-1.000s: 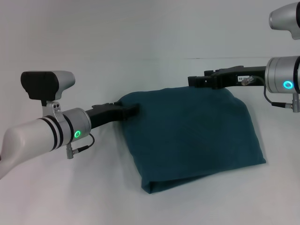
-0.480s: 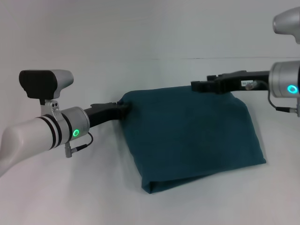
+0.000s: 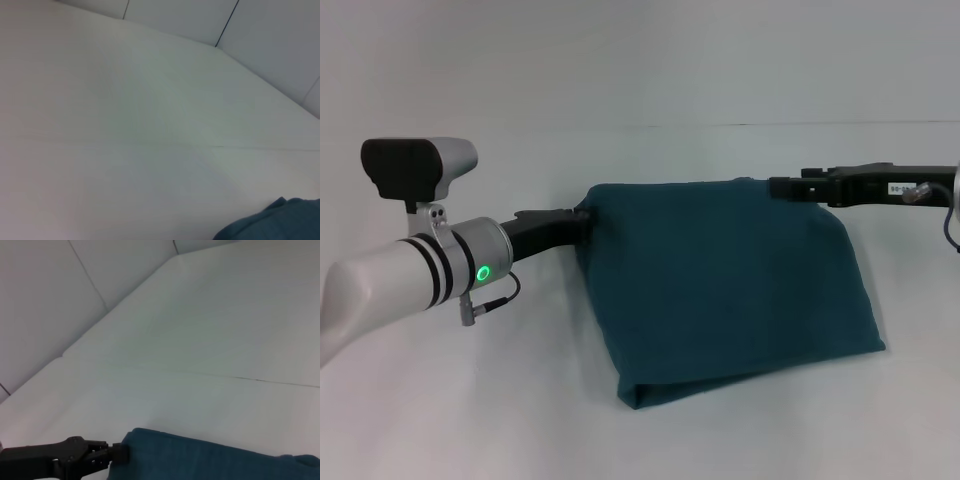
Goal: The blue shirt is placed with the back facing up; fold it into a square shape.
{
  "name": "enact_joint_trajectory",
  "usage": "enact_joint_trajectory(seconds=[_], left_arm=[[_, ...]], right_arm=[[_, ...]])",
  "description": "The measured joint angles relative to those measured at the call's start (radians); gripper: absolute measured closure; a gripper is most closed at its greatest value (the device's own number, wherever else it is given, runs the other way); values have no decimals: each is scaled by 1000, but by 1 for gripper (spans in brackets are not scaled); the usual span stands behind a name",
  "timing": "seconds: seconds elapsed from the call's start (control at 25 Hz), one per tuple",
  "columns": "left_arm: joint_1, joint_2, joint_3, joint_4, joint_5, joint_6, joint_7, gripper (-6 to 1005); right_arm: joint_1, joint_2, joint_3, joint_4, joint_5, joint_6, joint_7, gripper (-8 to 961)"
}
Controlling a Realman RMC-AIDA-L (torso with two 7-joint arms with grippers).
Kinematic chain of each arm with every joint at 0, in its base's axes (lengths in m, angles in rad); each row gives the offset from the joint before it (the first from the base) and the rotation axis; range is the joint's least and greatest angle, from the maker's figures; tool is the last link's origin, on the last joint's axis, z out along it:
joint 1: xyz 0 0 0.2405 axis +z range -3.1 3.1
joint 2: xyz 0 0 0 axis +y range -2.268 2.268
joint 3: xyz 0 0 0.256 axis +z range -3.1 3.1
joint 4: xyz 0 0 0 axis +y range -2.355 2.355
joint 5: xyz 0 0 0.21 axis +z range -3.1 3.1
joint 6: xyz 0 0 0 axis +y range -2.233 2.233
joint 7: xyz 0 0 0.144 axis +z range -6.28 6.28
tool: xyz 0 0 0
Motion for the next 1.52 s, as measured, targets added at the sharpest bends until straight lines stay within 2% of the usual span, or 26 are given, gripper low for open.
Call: enact_joint_trajectory(seconds=[0.28,1.12,1.52], left_arm=[[-22,3,2,15,0,9,-4,962],[-55,4,2,62,2,-15,-14,902],[-48,2,-4,70,0,-12,-14,874]], right_arm=[[-18,12,30,4,12,-5,-53,267],[-28,13,39,13,36,-5,-95,266],[-24,13,35,13,37,-3,-95,266]])
